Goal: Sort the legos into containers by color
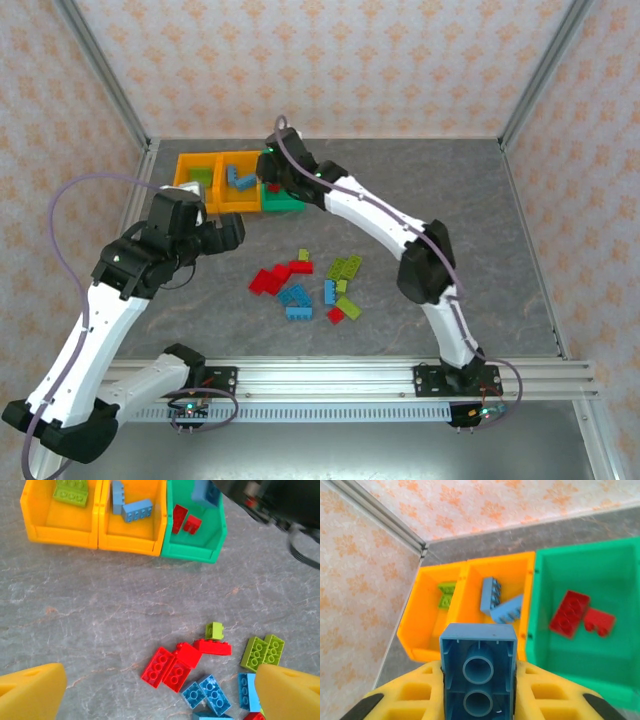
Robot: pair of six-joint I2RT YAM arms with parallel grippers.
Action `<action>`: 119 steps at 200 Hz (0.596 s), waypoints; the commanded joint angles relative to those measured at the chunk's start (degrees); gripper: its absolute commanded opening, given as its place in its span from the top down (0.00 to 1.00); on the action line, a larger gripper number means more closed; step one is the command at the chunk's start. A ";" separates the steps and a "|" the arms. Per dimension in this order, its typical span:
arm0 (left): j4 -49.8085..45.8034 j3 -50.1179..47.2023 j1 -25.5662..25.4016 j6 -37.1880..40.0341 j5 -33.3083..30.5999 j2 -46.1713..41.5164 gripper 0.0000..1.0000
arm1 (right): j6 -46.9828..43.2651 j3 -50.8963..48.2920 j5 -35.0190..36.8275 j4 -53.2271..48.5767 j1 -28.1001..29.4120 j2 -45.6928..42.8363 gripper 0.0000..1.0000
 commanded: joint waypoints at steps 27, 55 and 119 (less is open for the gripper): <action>-4.45 1.99 0.05 1.51 -1.98 0.23 0.03 | -3.98 17.98 1.54 4.96 -0.49 16.95 0.72; -5.50 1.68 -0.01 2.60 -1.37 1.00 0.03 | -9.94 20.66 1.38 13.05 -0.56 21.64 0.69; -5.54 -2.37 0.06 4.59 -2.94 0.26 0.02 | -9.37 21.41 -2.47 8.87 -0.56 17.97 0.42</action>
